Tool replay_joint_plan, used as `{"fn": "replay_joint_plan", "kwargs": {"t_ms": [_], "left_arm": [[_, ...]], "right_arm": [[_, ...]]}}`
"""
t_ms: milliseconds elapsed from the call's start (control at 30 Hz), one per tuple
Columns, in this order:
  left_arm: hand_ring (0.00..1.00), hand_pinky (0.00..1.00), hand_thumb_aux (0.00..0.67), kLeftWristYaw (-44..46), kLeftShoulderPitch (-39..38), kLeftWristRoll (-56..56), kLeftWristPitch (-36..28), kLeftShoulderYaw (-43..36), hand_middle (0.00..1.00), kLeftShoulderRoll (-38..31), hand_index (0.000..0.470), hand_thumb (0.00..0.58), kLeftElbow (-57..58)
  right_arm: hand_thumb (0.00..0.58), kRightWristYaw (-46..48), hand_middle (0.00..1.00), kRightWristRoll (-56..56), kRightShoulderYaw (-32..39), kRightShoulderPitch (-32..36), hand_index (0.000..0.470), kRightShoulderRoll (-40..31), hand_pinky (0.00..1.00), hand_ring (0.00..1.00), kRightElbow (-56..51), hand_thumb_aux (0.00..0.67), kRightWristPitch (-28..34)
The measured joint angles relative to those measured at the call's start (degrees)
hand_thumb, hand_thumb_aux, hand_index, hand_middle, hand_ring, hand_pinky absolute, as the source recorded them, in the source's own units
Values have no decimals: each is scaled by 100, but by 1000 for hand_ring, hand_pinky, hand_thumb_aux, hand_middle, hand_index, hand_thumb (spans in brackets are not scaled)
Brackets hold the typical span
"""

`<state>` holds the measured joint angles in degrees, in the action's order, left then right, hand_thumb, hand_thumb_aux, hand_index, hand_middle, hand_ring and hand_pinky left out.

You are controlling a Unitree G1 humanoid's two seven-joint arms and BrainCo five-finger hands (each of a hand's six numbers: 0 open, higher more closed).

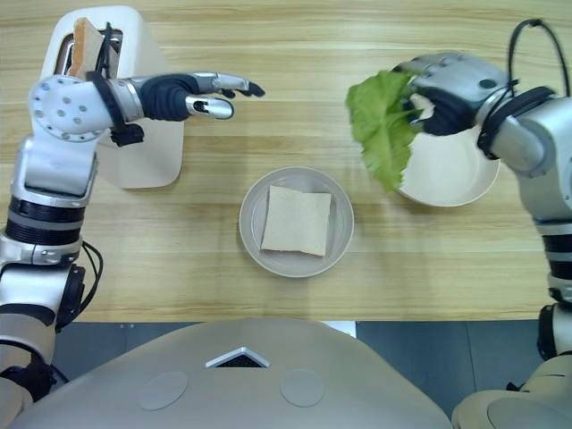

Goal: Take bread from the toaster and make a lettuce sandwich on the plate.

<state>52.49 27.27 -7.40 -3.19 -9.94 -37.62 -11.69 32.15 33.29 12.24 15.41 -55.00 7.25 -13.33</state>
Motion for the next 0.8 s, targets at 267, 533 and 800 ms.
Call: {"fn": "replay_joint_plan", "kwargs": {"t_ms": [267, 533, 800], "left_arm": [[0, 0, 0, 391, 8, 1947, -1159, 1182, 0, -620, 0, 0, -2955], [0, 0, 0, 568, 129, 2707, -1733, 2518, 0, -1854, 0, 0, -3236], [0, 0, 0, 435, -539, 1543, -642, 2653, 0, -2314, 0, 0, -1453]], "right_arm": [[580, 204, 0, 161, 899, -89, 470, 970, 0, 0, -205, 670, -242], [580, 403, 0, 69, 1249, 29, 470, 1331, 0, 0, -686, 670, -691], [580, 862, 0, -415, 1270, 37, 470, 1430, 0, 0, -267, 670, -965]]}}
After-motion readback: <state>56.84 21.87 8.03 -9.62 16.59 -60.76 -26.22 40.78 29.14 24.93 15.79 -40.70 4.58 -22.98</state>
